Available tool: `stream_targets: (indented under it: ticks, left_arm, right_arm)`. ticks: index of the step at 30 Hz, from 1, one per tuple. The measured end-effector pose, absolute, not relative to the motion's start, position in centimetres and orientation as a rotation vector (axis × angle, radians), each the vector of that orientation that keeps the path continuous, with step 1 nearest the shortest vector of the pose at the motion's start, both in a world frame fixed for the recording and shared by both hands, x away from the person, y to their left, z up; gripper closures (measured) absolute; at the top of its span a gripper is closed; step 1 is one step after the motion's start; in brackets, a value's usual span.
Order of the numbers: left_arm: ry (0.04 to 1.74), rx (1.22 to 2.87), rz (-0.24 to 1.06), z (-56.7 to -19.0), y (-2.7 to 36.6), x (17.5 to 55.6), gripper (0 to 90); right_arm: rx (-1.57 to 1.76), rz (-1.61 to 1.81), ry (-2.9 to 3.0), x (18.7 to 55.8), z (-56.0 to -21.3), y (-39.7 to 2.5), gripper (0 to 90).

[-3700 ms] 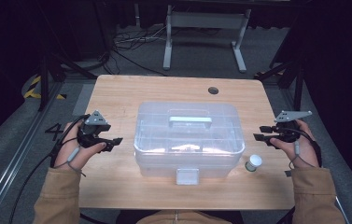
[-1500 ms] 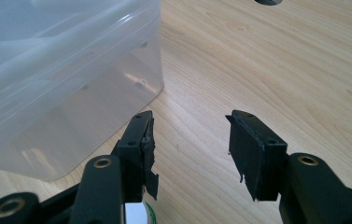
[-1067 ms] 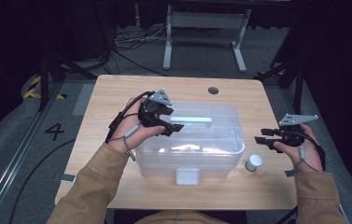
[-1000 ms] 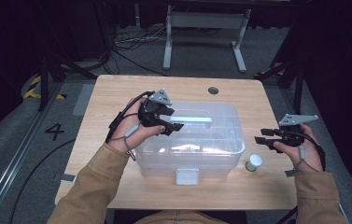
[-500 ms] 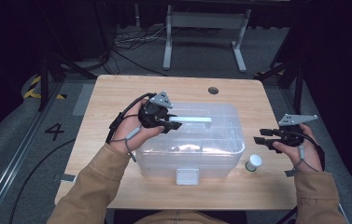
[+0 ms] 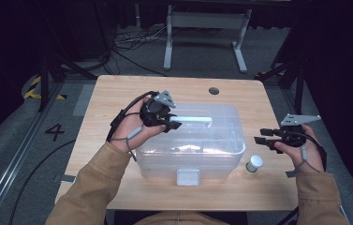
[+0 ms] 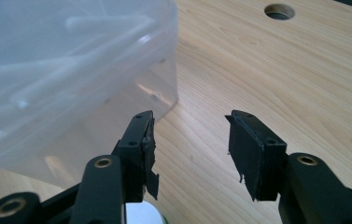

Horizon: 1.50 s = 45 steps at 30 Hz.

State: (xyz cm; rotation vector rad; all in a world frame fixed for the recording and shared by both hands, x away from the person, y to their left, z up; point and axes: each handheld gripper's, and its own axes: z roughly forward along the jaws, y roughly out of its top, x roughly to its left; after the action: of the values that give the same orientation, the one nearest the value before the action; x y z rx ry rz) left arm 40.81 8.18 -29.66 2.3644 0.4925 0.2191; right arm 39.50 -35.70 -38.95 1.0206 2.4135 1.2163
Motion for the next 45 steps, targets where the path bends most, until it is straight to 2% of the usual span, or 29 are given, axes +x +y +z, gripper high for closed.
stream_targets:
  ticks: [25,26,27,28,29,31,34,45]
  left_arm:
    - [0.514,2.384,0.195,-28.1,8.1,42.3,72.1]
    - [0.518,2.388,0.189,-28.0,8.1,42.4,72.1]
    - [0.521,2.387,0.182,-27.9,8.1,42.5,72.1]
    - [0.528,2.396,0.166,-27.7,8.0,42.8,72.1]
    - [0.528,2.396,0.166,-27.7,8.0,42.8,72.1]
    - [0.53,2.401,0.167,-27.5,8.0,43.0,72.1]
    - [0.534,2.405,0.163,-27.2,7.9,43.3,72.1]
    - [0.559,2.414,0.152,-26.4,7.8,44.5,71.8]
  right_arm:
    - [0.969,1.253,2.388,38.8,-37.8,-35.2,53.0]
    - [0.97,1.253,2.384,38.8,-37.7,-35.2,55.4]
    - [0.98,1.255,2.369,38.5,-37.4,-35.2,64.0]
    - [0.988,1.263,2.367,38.3,-37.2,-35.2,68.0]
    - [0.988,1.263,2.367,38.3,-37.2,-35.2,68.0]
    - [0.971,1.287,2.363,38.1,-36.9,-35.3,79.4]
    - [0.92,1.309,2.392,37.7,-36.6,-35.2,89.6]
    - [0.791,1.349,2.606,37.7,-37.2,-33.9,90.0]
